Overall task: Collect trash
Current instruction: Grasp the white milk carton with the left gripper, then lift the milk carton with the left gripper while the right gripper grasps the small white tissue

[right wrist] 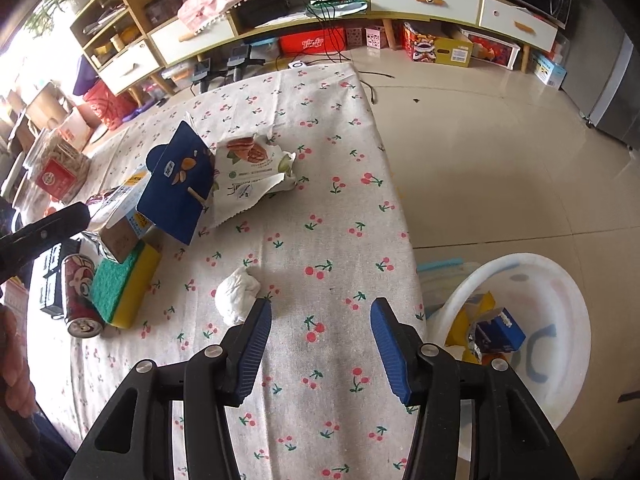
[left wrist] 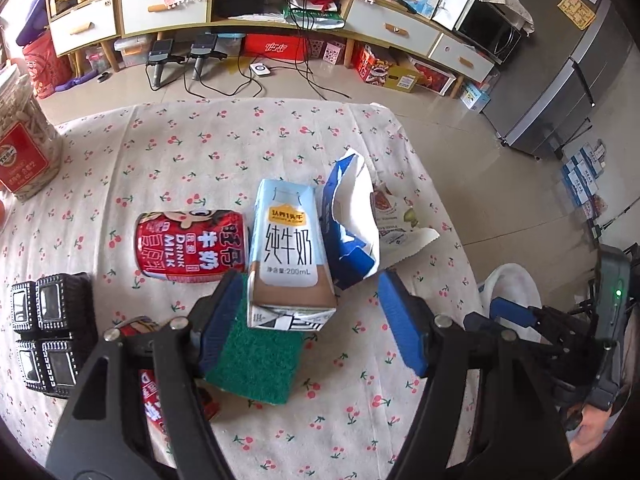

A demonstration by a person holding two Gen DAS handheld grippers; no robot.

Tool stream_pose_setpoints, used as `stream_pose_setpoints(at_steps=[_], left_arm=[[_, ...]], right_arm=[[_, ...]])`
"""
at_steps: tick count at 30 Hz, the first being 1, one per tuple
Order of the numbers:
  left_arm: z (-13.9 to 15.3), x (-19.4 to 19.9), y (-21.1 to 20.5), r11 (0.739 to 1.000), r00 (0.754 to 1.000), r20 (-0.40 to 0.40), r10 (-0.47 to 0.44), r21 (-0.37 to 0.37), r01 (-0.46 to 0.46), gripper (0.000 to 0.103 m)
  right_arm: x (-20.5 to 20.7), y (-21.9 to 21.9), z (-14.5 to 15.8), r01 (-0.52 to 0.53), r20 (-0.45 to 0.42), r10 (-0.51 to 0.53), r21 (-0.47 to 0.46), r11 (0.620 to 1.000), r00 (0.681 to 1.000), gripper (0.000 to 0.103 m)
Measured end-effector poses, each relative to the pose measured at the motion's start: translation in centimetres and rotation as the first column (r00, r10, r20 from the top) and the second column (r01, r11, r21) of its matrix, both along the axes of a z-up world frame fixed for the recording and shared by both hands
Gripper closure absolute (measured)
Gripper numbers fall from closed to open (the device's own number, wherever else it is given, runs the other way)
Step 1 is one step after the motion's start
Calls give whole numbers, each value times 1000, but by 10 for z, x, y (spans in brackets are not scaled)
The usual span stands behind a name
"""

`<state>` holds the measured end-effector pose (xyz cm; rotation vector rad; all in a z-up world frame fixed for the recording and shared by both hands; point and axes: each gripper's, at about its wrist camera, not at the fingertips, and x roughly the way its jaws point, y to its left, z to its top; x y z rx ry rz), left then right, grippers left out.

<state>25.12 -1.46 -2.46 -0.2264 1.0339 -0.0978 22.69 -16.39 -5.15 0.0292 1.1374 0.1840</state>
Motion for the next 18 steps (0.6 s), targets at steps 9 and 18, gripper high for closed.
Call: stream_pose_setpoints(at_steps=[9,18], left_arm=[[-19,11,-7,997,998,-49,33,71,-29,32],[-11,-11,7,998,998,2,55,39,-55,49]], right_arm=[[7,-3,-5,9,-18,-9,22,1000,1000,48],[6,29,-14,-88,-22,87,-38,995,996,48]])
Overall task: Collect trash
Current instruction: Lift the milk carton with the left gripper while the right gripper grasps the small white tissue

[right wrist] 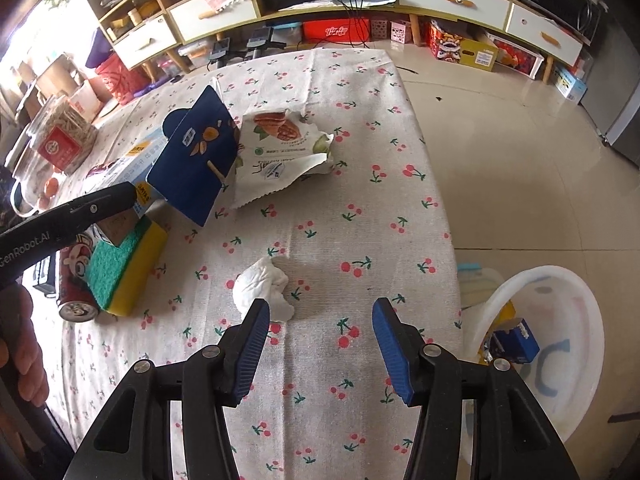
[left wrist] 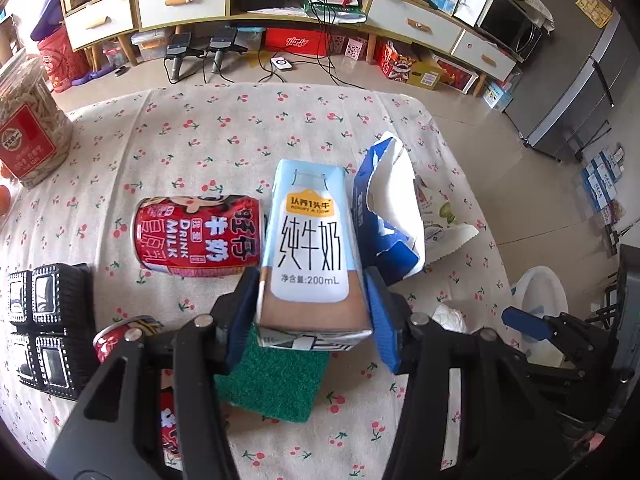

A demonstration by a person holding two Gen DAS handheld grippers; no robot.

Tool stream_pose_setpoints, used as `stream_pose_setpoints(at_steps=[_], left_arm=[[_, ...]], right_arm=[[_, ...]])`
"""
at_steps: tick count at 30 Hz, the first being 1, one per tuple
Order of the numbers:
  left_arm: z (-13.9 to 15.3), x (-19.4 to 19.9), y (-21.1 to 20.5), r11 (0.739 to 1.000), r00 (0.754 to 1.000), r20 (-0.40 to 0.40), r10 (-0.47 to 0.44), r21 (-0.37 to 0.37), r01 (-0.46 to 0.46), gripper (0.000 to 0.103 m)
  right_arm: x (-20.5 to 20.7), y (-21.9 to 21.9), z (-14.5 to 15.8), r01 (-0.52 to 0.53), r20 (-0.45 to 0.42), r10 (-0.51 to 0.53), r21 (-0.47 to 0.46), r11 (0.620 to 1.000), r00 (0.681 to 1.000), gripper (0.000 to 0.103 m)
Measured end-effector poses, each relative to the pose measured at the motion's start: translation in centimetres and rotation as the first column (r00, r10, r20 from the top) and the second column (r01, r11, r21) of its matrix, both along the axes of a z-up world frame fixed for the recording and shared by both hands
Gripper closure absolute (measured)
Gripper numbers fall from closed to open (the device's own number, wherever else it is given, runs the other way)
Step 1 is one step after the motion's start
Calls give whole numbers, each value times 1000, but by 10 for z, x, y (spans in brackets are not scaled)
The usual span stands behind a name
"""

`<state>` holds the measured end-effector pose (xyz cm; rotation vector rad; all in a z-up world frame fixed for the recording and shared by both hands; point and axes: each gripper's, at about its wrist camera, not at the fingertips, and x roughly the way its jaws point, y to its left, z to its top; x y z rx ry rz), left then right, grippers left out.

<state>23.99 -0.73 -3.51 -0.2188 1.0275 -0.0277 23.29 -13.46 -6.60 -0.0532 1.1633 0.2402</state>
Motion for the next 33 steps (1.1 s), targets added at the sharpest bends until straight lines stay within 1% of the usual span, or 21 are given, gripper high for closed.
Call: stream_pose_setpoints(at_steps=[4,8,13,16,17,18,19,20,22,25,29,33], left_arm=[[14,-16,9,999,999,46,6,-46,-4,49],[25,-34,19,998,998,68,4,-61,0,49],[25,-57,36,992,998,57,34,-120,-27,49],[21,-66,39,986,998,42,38,-164,-30,49],[20,-69,38,984,998,41,38,-174,-30,49],[19,-72,38,983,998,42,37,-180,-29,49],[19,-74,37,983,998,43,35,-182,-27,49],[20,-76,37,983,999,44,32,-184,-23,49],[21,-79,35,982,999,46,29,-190,-20,49],[24,-83,35,979,998,55,31,-204,-19,49],[26,-88,33,976,996,69,52,-213,-36,50],[23,-88,26,972,997,58,41,-235,-26,50]], right_arm=[[-1,5,-1,-15,7,15,-4,1000,1000,48],[-1,8,-4,-17,8,17,-11,1000,1000,48],[0,13,-8,-25,-8,25,11,1000,1000,48],[0,19,-11,-29,0,29,2,1000,1000,49],[0,22,-13,-32,1,32,-6,999,999,53],[0,25,-14,-39,1,39,-10,999,999,60],[-1,27,-15,-52,-1,52,-5,999,999,74],[-2,29,-14,-61,1,61,7,998,998,79],[-5,31,-9,-65,14,65,9,998,998,86],[-11,27,0,-61,27,60,50,997,998,87],[-17,22,7,-47,35,45,73,996,998,88],[-25,18,15,-42,49,37,103,994,998,88]])
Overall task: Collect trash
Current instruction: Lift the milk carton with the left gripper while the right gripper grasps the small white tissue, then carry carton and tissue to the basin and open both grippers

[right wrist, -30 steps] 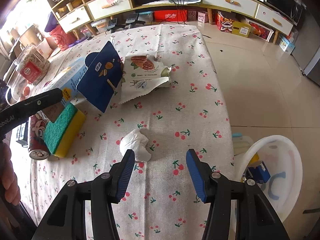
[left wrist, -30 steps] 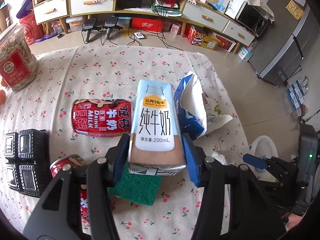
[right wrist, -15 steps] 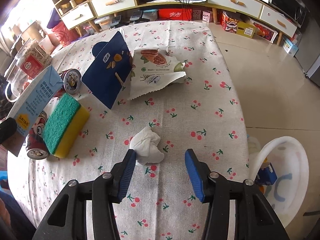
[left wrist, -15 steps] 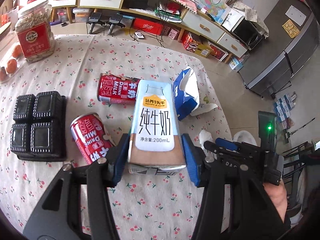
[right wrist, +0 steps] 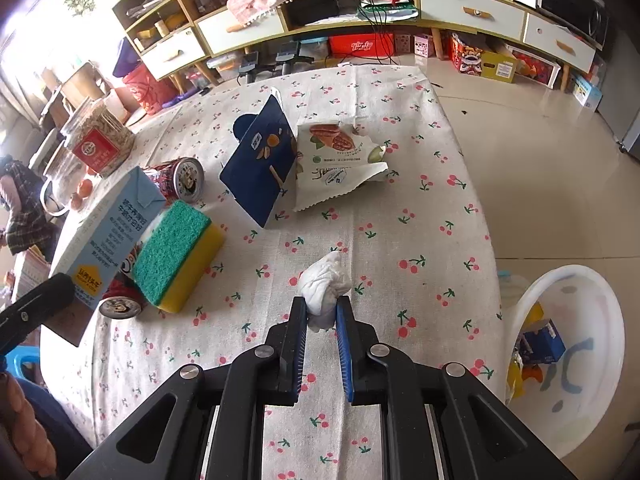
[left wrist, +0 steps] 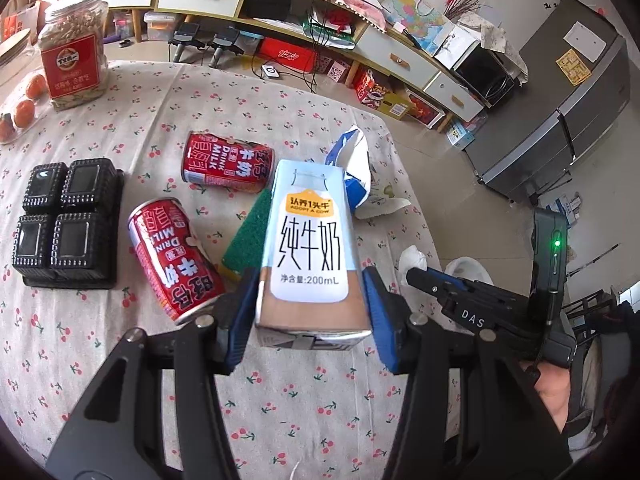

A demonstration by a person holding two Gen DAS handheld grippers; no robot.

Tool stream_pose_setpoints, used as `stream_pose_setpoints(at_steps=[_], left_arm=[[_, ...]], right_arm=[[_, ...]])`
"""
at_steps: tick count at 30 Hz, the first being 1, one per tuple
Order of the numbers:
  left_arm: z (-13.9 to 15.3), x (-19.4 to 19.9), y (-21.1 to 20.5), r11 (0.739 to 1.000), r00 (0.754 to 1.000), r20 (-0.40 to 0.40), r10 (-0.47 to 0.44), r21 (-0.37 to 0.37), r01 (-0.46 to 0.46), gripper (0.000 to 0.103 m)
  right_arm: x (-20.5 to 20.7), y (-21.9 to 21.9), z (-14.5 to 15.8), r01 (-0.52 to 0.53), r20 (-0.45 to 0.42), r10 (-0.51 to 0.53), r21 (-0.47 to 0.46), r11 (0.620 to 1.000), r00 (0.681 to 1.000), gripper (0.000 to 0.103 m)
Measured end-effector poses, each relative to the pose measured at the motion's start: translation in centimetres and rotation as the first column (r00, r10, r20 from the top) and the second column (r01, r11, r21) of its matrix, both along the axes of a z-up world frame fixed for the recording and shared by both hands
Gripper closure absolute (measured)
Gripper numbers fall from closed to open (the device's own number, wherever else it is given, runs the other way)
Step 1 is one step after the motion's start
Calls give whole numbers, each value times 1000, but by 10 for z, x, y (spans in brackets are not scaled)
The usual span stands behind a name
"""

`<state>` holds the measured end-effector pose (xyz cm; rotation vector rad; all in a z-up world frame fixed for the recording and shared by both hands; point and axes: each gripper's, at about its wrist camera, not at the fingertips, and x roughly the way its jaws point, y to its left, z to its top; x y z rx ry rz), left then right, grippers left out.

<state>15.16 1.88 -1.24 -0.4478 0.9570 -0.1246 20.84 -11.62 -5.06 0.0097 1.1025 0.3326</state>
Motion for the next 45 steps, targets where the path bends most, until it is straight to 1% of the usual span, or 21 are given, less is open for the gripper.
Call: stream_pose_setpoints(at_steps=[5,8,14,20,24,29,32,35,38,41,43,45], left_arm=[[-2,-12,-16,1000,1000,3,6,7,-7,50],[-6,-19,-29,1000,1000,0,-14,-21,14,50],[-5,-25,-56,998,999,4,-50,-39,50,50],[-7,-26,-80,995,996,3,-91,-52,91,50],[-5,-23,-96,990,992,7,-123,-66,124,50],[-3,-11,-125,980,985,3,-172,-99,171,50],[-4,-4,-150,973,979,0,-205,-104,204,50],[-9,4,-169,964,972,-16,-235,-128,231,50],[-14,9,-187,959,965,-25,-260,-126,255,50],[-19,14,-201,954,958,-37,-286,-104,281,49],[-24,19,-209,950,951,-53,-304,-98,297,49],[-30,22,-219,947,946,-76,-316,-94,309,49]], right_arm=[[-7,-16,12,32,8,-33,64,997,999,88],[-11,-26,18,49,9,-50,97,994,999,88],[-20,-45,32,77,29,-82,146,986,996,88],[-22,-73,42,139,31,-147,179,974,989,88],[-23,-100,49,197,20,-206,216,956,978,88],[-25,-145,53,289,-8,-298,267,919,955,88],[-25,-178,50,355,-45,-359,303,884,932,88],[-27,-210,45,416,-83,-414,341,843,906,88],[-31,-239,40,459,-118,-451,387,800,885,87],[-34,-262,32,506,-155,-488,402,763,859,86],[-34,-272,26,533,-179,-506,398,747,844,85],[-34,-276,22,548,-193,-515,387,742,835,85]])
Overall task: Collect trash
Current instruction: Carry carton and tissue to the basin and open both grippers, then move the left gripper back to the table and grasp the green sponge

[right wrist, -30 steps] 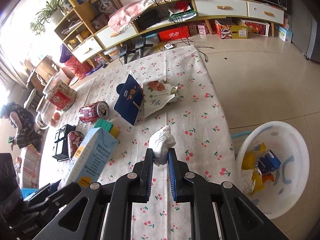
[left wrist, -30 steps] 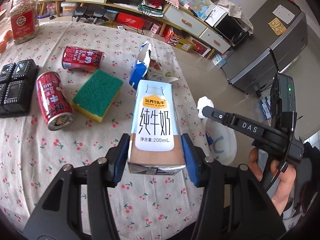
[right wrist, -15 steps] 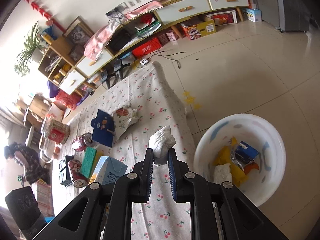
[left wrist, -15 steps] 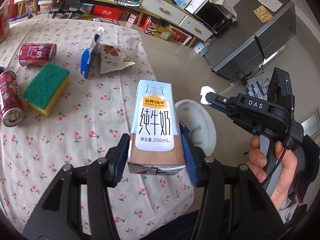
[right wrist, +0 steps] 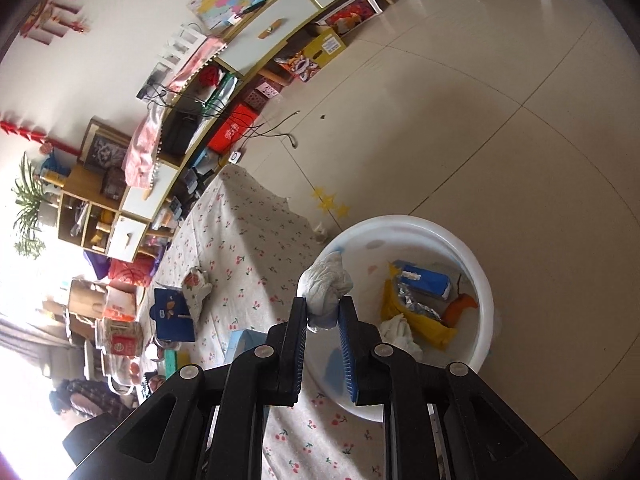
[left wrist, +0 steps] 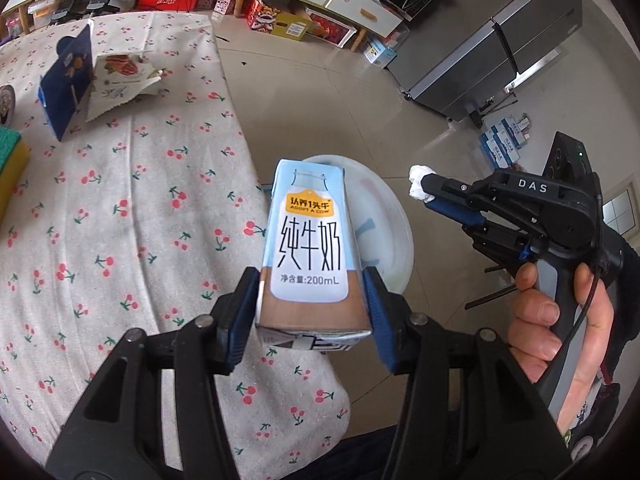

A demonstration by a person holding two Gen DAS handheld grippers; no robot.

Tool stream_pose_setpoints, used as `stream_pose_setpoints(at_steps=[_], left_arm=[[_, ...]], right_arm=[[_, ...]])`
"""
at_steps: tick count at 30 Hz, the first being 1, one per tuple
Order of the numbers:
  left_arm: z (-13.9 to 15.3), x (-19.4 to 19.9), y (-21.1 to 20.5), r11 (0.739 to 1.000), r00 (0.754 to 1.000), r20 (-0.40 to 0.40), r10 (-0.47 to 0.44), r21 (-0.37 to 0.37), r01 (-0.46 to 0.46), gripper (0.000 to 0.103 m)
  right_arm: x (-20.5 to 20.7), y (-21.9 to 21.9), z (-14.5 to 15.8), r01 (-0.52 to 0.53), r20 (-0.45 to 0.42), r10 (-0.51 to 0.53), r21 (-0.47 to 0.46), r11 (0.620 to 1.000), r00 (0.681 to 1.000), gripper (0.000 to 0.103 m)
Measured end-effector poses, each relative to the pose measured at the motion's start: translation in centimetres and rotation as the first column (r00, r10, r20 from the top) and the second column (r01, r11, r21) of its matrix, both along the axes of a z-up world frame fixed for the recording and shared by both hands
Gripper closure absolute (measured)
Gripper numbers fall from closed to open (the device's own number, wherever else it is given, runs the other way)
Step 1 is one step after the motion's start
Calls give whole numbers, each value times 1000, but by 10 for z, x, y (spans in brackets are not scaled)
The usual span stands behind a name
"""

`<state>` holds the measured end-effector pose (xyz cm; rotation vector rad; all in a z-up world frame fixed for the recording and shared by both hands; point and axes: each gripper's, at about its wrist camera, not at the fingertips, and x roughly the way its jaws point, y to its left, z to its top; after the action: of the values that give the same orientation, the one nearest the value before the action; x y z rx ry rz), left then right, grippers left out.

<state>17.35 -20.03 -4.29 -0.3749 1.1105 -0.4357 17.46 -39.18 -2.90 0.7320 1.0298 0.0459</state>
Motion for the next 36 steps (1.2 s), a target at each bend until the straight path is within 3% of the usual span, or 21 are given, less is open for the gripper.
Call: stream_pose_setpoints(at_steps=[4,7,8,24,30,36], left_arm=[[-7,10,-19,1000,1000,-9,-28,2,28,49],[-11,14,-28,999,999,-15,-33,-1,33,49],[-13,16,-29,999,999,-21,-34,-7,34,49],[-42,35,-55,998,998,-22,-52,21,52,45],[-37,18,-36,996,996,-12,-83,-12,83,43],[-21,14,-9,998,999,-17,-46,-36,46,43]], right_arm=[[3,3,-5,-4,-38,3,-45,999,999,81],[4,5,-8,-2,-63,-2,-71,997,998,62],[4,5,-9,-3,-66,-2,-74,997,998,60],[4,-6,-7,57,-55,-62,-82,995,997,58],[4,-7,-6,64,-48,-69,-81,995,996,58],[8,-2,-6,46,-50,-50,-90,995,997,58]])
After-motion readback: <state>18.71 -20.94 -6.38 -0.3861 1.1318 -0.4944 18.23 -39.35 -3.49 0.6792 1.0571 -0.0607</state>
